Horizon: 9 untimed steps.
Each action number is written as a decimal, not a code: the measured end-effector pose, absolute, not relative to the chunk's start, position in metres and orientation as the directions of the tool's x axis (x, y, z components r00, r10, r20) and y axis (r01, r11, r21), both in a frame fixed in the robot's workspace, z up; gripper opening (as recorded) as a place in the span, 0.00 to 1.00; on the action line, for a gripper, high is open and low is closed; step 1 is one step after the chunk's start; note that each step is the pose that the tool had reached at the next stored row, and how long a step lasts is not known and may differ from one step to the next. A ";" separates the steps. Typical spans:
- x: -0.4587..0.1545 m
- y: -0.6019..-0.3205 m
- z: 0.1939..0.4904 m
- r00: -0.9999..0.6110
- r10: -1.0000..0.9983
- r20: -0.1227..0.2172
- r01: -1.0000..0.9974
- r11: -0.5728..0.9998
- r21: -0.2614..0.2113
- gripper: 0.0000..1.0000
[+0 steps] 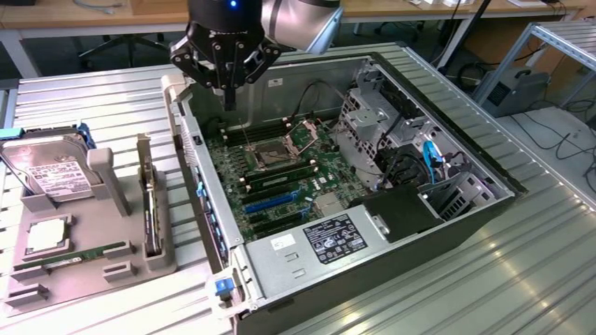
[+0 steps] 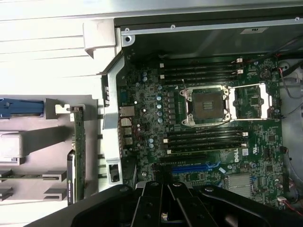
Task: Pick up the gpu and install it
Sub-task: 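Reach for the gpu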
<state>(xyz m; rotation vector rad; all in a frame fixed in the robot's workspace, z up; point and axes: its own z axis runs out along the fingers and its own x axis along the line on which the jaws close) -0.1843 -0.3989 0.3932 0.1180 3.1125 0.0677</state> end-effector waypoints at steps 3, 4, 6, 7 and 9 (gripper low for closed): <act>-0.186 -0.399 0.393 -0.997 0.076 -0.024 0.075 0.996 0.044 0.11; -0.187 -0.399 0.393 -0.997 0.076 -0.025 0.075 0.996 0.044 0.11; -0.189 -0.399 0.393 -0.997 0.076 -0.024 0.075 0.996 0.044 0.11; -0.190 -0.399 0.393 -0.997 0.076 -0.024 0.075 0.996 0.044 0.11; -0.192 -0.399 0.393 -0.997 0.076 -0.024 0.075 0.996 0.044 0.11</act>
